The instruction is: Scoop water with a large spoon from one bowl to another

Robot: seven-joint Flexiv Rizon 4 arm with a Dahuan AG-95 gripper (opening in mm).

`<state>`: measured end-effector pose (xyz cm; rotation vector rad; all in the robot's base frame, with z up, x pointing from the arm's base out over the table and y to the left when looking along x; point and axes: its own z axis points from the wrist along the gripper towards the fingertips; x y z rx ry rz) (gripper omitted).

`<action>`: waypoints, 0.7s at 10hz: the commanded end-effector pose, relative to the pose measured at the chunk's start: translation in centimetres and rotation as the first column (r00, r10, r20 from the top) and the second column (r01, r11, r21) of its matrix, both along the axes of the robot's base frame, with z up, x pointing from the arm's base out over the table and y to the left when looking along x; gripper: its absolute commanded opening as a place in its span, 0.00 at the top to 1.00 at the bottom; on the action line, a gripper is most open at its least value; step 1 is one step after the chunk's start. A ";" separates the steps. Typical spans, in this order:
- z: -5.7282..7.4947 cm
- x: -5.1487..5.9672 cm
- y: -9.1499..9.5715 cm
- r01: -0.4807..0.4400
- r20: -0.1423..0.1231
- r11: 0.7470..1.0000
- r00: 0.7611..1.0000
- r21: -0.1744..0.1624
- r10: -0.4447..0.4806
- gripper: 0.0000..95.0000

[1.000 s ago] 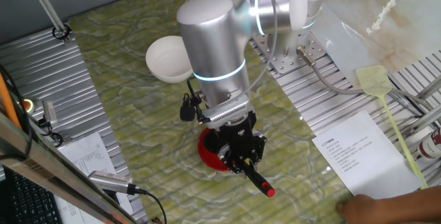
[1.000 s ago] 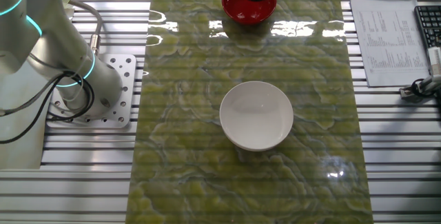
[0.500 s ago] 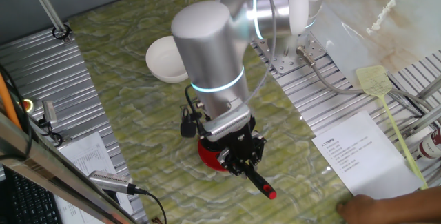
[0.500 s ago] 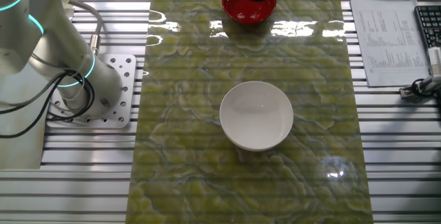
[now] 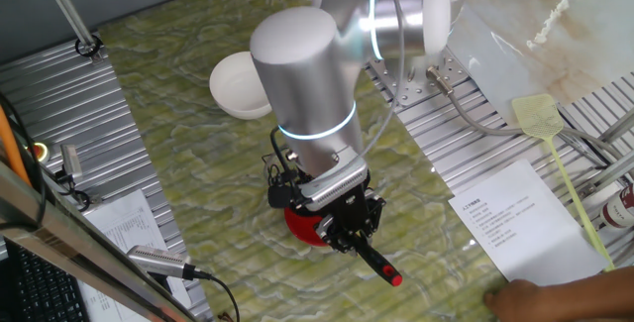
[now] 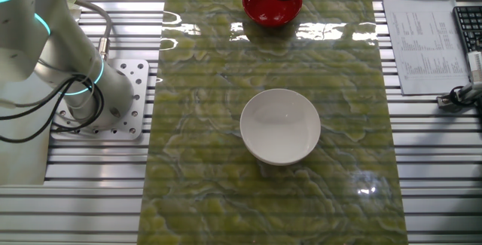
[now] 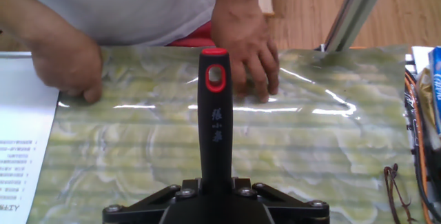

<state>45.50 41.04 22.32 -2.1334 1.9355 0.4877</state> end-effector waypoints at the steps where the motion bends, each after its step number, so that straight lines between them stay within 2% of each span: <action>1: 0.0 0.0 0.0 -0.011 -0.001 1.000 1.000 -0.004 0.011 1.00; 7: -0.1 -0.1 0.1 -0.024 -0.002 1.000 1.000 -0.009 0.024 1.00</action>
